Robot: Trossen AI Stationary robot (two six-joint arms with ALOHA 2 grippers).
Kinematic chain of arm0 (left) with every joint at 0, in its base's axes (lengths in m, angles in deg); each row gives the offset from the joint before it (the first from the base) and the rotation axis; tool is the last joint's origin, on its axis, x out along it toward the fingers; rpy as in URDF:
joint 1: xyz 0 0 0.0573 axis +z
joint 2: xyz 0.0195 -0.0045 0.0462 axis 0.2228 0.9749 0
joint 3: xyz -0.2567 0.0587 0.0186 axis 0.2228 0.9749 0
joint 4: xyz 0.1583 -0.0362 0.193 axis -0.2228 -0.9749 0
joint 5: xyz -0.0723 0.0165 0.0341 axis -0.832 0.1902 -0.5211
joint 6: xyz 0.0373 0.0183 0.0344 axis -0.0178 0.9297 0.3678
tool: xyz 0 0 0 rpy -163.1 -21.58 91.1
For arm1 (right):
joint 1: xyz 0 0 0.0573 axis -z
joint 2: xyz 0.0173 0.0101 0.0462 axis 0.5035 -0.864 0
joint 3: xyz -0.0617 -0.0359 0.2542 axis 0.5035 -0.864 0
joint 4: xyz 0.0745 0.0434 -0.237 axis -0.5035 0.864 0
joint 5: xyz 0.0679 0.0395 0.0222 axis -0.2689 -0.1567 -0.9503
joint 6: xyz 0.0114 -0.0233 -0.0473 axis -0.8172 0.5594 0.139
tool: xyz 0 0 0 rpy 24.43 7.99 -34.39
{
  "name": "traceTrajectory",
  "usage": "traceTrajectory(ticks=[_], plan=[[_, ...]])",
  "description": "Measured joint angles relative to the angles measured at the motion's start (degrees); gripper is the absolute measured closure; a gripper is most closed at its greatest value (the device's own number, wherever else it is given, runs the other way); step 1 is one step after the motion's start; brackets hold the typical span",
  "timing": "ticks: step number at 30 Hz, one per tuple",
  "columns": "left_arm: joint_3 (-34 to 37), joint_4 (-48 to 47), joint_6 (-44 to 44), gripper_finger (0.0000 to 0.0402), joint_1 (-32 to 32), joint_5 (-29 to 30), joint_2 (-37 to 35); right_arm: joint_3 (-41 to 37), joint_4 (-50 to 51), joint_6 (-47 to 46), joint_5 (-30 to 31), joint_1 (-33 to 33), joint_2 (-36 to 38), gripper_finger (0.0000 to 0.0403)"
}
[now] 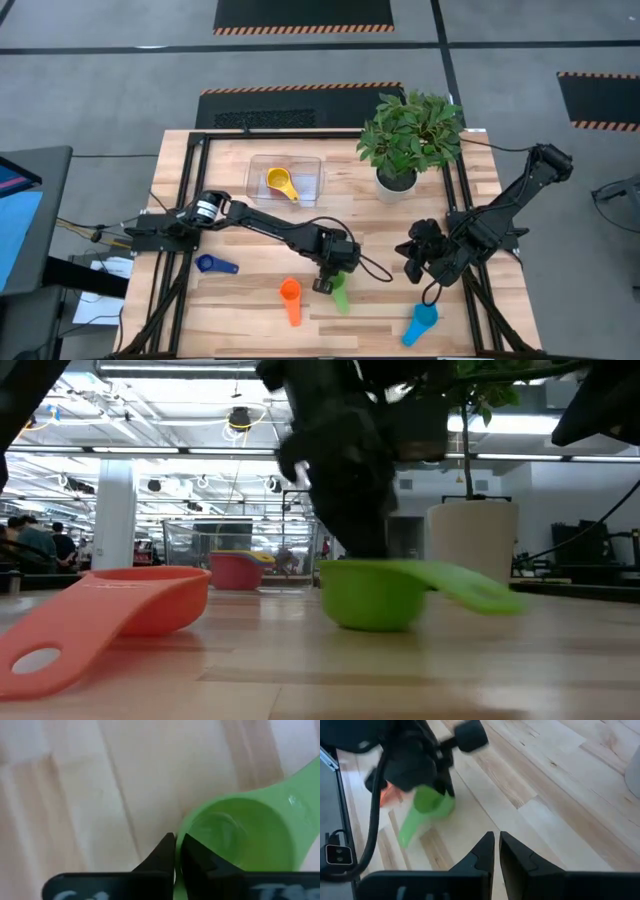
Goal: Nest measuring cups in basket
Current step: Stack the green measuring cup on top of the yellow measuring cup in the transparent bin
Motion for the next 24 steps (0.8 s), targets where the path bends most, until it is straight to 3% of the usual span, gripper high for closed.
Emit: traceTrajectory(ticks=[6,12,17,21,24], plan=[[-12.2,-20.5,-0.7,0.0399,0.0,4.4,-6.5,0.0,0.5,0.2,0.0,0.0,0.0,0.0349],[-20.7,-41.3,-2.0,0.0400,1.9,23.0,-14.2,0.0,0.8,0.2,0.1,0.0,0.0,0.0349],[-17.7,-47.8,-0.9,0.0401,9.0,28.2,-21.6,0.0,0.9,0.1,0.2,0.0,0.0,0.0349],[-11.7,-47.0,5.3,0.0401,18.9,29.1,-28.5,0.0,0.3,0.1,0.4,0.6,0.0,0.0349],[-4.3,-45.4,8.2,0.0401,27.8,26.4,-32.2,0.0,0.3,0.1,0.7,0.6,0.0,0.0349]])
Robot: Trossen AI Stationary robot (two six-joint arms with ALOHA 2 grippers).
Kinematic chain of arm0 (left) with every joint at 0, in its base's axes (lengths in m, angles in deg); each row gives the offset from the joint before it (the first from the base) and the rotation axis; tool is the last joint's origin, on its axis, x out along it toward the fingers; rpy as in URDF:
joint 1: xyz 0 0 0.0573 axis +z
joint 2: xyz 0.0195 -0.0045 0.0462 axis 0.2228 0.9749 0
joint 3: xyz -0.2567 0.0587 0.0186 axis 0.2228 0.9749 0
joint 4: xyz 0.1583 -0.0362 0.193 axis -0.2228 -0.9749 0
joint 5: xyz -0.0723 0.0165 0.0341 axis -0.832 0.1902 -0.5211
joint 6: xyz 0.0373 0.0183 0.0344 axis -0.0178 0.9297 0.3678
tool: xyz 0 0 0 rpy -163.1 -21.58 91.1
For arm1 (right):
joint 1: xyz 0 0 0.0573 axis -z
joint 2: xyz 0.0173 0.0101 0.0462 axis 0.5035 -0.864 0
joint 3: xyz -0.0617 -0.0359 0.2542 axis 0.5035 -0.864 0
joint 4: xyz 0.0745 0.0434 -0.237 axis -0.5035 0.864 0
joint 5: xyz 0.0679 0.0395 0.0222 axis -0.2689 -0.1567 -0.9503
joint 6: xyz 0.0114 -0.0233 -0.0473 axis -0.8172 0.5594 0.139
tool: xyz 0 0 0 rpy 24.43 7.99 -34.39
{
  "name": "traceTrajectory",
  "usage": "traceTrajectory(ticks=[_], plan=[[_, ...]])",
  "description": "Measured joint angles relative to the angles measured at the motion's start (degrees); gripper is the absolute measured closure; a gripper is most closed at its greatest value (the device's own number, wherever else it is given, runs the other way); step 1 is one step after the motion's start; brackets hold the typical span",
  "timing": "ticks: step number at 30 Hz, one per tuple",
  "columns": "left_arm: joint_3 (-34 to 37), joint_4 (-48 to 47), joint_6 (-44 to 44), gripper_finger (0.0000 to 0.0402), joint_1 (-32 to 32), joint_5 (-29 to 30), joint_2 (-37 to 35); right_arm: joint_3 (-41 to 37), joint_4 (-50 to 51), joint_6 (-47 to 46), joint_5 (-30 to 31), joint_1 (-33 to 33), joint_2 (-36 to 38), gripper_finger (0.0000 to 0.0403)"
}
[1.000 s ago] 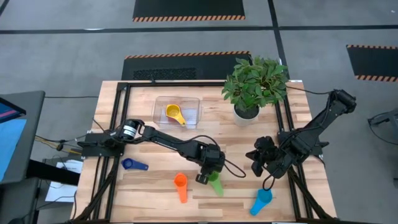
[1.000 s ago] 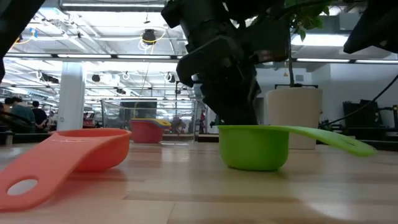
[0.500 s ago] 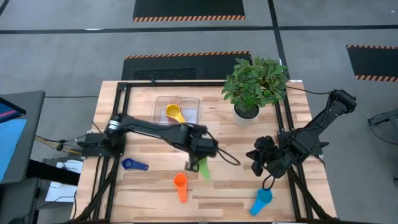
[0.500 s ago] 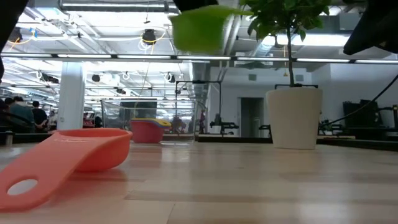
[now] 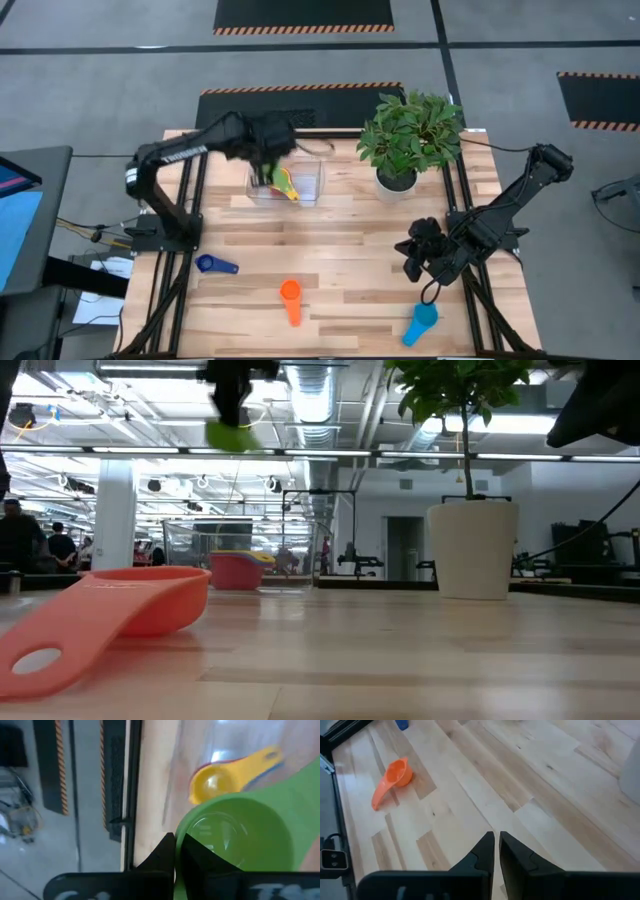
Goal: Nest measuring cups in basket
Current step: Stack the green measuring cup on top of the yellow measuring cup in the transparent bin
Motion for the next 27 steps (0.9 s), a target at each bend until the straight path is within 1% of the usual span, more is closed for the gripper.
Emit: traceTrajectory(ticks=[2,5,8,11,15,19,22,27], plan=[[5.9,6.2,4.5,0.0401,5.0,-2.3,-2.3,0.0,-0.1,0.0,0.8,0.0,0.0,0.0349],[13.5,16.3,10.2,0.0401,9.8,-6.4,-4.1,0.0,-0.1,0.0,1.1,0.3,0.0,0.0349],[18.7,23.7,11.9,0.0401,11.5,-10.4,-3.8,0.0,-0.1,-0.4,1.1,0.4,0.0,0.0349],[23.1,30.6,13.8,0.0401,11.3,-11.0,-3.9,0.0,-0.1,-0.4,1.1,0.4,0.0,0.0349],[28.2,35.5,14.3,0.0401,11.2,-13.5,-3.9,0.0,-0.1,-0.4,1.0,0.4,0.0,0.0349],[32.1,37.7,13.7,0.0401,11.3,-14.1,-3.9,0.0,0.0,-0.4,1.0,0.4,0.0,0.0349],[32.7,38.1,13.1,0.0401,11.3,-16.2,-3.9,0.0,0.0,-0.4,1.0,0.4,0.0,0.0349],[32.8,39.4,13.1,0.0401,11.5,-16.5,-3.9,0.0,0.0,-0.4,0.9,0.4,0.0,0.0349]])
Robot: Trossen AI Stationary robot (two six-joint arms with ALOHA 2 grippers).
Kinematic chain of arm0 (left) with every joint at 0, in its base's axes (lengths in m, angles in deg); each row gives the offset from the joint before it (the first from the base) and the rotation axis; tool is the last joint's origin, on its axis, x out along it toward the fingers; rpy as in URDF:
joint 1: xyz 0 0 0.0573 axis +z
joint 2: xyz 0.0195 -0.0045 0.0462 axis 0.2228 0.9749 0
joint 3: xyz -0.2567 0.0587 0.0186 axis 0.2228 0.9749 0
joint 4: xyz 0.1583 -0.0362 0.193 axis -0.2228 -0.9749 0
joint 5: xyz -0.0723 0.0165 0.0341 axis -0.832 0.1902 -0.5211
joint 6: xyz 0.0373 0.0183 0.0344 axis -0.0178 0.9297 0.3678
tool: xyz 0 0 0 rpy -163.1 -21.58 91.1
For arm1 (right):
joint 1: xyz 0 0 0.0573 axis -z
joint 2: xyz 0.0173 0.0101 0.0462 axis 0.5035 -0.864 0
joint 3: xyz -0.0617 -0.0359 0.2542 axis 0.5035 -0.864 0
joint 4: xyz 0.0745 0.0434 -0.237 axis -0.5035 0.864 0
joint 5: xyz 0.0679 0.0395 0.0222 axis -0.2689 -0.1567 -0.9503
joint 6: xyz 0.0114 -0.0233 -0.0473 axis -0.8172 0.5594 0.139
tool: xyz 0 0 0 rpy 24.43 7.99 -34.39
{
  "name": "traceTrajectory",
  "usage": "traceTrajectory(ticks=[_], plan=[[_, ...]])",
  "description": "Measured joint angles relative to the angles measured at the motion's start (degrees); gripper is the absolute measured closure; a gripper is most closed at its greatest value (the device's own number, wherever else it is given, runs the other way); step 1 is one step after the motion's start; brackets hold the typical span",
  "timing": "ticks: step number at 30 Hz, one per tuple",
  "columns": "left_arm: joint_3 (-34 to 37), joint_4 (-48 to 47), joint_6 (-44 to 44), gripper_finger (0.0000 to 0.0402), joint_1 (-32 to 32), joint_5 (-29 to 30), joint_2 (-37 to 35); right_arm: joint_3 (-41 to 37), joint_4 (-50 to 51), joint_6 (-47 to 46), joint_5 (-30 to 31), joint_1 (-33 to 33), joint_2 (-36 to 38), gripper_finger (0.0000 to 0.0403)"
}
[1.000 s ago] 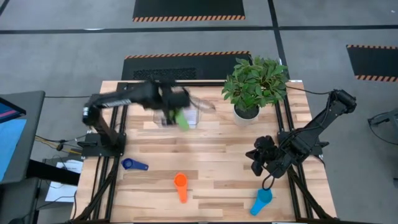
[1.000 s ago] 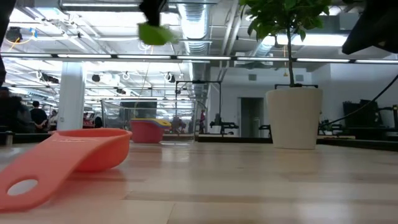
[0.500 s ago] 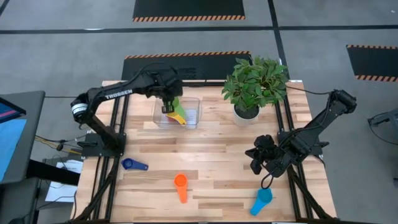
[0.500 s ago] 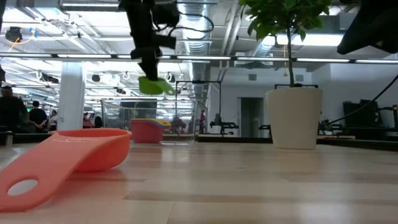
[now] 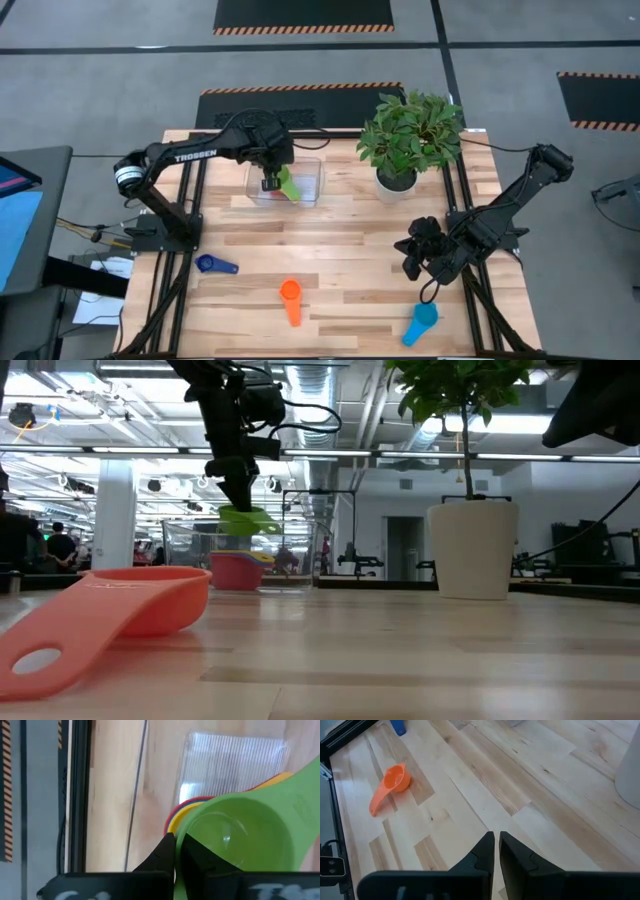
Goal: Nest measuring cups in basket
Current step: Stack the green measuring cup on top of the yellow measuring cup in the transparent bin, then stack the light blue measuring cup on top of the green measuring cup in the transparent bin
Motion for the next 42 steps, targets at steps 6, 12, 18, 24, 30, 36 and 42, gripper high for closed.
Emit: traceTrajectory(ticks=[6,12,18,24,30,36,42], plan=[[0.1,-1.1,-2.8,0.0401,0.2,1.7,1.3,0.0,0.0,0.0,0.0,0.0,0.0,0.0349],[0.0,0.5,-3.2,0.0401,0.1,1.5,2.0,0.0,0.1,0.0,0.0,0.0,0.0,0.0349],[0.0,-1.4,-3.2,0.0395,0.2,0.8,2.0,0.0,0.2,0.0,0.0,0.0,0.0,0.0349],[0.0,-1.4,-4.1,0.0367,0.2,0.8,2.0,0.0,0.2,0.0,0.0,0.0,0.0,0.0349],[0.0,-1.4,-4.9,0.0360,0.2,1.2,2.0,0.0,0.2,0.0,0.0,0.0,0.0,0.0349],[0.0,-2.7,-8.2,0.0359,0.0,0.3,2.0,0.0,0.2,0.0,0.0,0.0,0.0,0.0349],[-1.0,-5.4,-23.1,0.0358,-4.6,-23.3,1.0,0.0,0.4,0.4,-0.1,0.0,0.0,0.0349]])
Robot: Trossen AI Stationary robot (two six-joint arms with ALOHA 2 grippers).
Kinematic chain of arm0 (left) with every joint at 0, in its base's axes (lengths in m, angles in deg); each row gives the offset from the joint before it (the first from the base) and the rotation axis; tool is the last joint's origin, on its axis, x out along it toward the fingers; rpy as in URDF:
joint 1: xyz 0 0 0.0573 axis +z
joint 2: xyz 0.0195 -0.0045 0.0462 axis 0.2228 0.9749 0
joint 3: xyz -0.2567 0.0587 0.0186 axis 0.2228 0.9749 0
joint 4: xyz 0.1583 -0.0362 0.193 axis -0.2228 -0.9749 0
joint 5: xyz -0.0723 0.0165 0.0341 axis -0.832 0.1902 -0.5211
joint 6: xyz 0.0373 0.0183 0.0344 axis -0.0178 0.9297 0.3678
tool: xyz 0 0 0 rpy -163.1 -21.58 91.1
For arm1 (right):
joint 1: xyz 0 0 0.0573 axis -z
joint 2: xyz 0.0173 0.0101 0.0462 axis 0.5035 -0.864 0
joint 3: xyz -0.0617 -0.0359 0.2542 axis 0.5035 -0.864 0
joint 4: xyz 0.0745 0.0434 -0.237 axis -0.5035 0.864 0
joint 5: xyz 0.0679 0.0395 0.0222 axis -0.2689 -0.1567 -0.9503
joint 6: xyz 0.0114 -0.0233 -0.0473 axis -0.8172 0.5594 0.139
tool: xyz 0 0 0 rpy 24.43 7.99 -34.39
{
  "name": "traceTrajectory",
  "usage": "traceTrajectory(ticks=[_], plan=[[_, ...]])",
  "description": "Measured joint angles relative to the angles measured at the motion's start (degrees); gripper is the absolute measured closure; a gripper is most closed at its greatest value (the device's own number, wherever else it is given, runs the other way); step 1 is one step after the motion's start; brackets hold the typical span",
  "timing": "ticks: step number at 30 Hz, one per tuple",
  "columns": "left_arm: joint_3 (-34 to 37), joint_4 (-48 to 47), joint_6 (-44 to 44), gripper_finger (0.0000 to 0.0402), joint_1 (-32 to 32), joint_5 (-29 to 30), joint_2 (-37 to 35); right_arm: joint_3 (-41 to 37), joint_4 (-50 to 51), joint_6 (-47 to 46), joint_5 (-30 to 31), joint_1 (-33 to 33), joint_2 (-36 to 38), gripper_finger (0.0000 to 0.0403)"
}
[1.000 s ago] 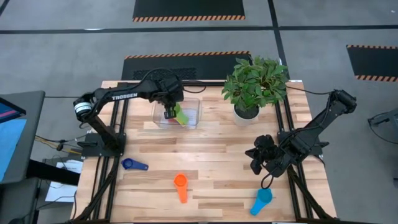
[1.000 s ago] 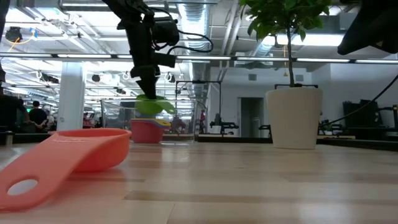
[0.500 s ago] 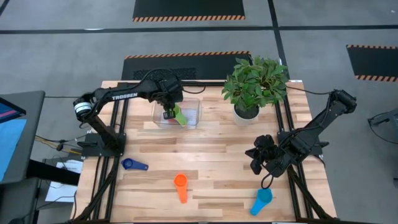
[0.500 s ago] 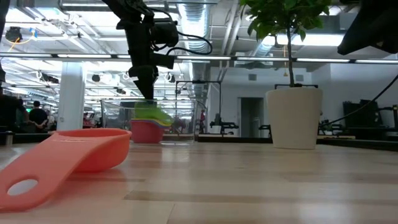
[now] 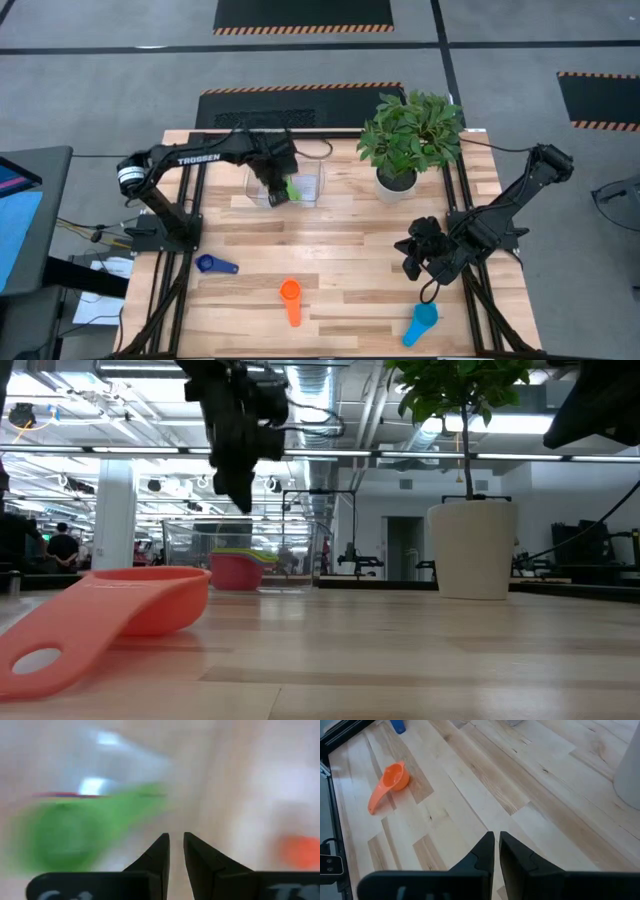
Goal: Nest measuring cups in basket
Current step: Stack the light blue measuring cup on top of the green measuring cup in the transparent bin
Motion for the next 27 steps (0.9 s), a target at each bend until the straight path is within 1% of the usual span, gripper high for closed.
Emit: traceTrajectory(ticks=[2,3,4,6,8,11,13,15,18,20,23,27], plan=[[0.0,0.8,-3.6,0.0358,-3.7,-7.8,0.0,0.0,0.2,0.1,-0.5,0.0,0.0,0.0349],[0.0,0.9,-4.3,0.0358,-6.0,-9.9,0.0,0.0,0.3,0.8,-1.8,-0.1,0.0,0.0349],[0.0,0.7,-4.7,0.0358,-8.4,-11.1,0.0,0.0,0.3,2.0,-3.9,-0.2,0.0,0.0349],[0.0,0.6,-6.0,0.0358,-13.7,-10.6,0.0,0.0,0.7,4.2,-9.5,-0.9,0.0,0.0349],[0.0,1.2,-8.1,0.0358,-19.1,-7.5,0.0,0.0,1.8,4.5,-14.3,-2.1,0.0,0.0349],[0.1,5.2,-12.7,0.0358,-26.5,-0.7,0.0,0.0,3.2,4.5,-18.6,-5.1,-0.3,0.0349],[0.1,8.5,-15.0,0.0358,-30.4,4.0,0.0,0.0,4.1,3.5,-19.2,-7.9,-1.0,0.0349],[0.1,11.7,-17.2,0.0358,-33.5,9.8,0.0,0.0,5.4,1.6,-18.6,-10.7,-2.1,0.0349],[0.1,15.7,-20.9,0.0358,-36.4,16.9,0.0,0.0,6.2,-0.4,-17.3,-13.7,-5.6,0.0349],[0.1,17.8,-23.0,0.0358,-37.6,19.5,0.0,0.0,6.1,-0.3,-17.4,-14.9,-8.4,0.0349],[0.1,20.4,-25.7,0.0358,-38.4,21.3,0.0,0.0,4.8,0.4,-19.3,-16.0,-12.5,0.0348],[0.1,22.1,-28.0,0.0358,-38.5,22.1,0.0,0.0,-0.2,3.7,-25.8,-16.7,-16.0,0.0336]])
